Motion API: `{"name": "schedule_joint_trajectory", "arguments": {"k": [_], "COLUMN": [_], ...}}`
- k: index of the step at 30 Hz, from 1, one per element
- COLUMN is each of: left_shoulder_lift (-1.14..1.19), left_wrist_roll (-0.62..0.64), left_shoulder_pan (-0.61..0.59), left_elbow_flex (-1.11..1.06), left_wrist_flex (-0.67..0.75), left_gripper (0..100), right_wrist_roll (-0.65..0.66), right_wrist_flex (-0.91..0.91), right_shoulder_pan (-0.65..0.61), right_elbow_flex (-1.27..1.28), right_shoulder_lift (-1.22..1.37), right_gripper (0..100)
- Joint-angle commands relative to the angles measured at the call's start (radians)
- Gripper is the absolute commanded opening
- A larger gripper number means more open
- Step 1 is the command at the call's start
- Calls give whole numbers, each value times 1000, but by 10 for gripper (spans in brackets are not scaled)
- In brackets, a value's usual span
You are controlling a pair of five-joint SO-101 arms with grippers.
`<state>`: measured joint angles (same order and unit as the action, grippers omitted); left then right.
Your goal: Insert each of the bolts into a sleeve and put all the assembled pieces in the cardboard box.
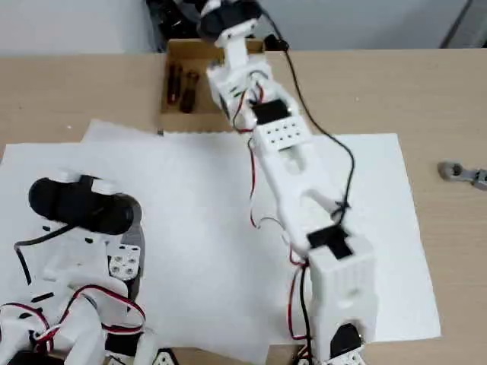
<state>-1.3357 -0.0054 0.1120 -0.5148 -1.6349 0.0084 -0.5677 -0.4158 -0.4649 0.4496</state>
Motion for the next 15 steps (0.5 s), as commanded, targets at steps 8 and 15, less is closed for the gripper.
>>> {"name": "schedule_joint_trajectory", "arguments": {"k": [8, 15], "left_shoulder_lift": [-8, -8], "left_wrist_roll": [-5, -5], "left_shoulder_pan": [-3, -6], "left_elbow_flex": [-170, -455], "left_wrist_flex": [192, 439], "left_gripper": [5, 5], "right_wrist_roll": [3, 3], "right_wrist_flex": [-470, -771], "right_shoulder_pan": [25, 74], "right_elbow_flex": [-46, -44], "right_shoulder_lift": [-404, -659], "right_gripper": [3, 5]}}
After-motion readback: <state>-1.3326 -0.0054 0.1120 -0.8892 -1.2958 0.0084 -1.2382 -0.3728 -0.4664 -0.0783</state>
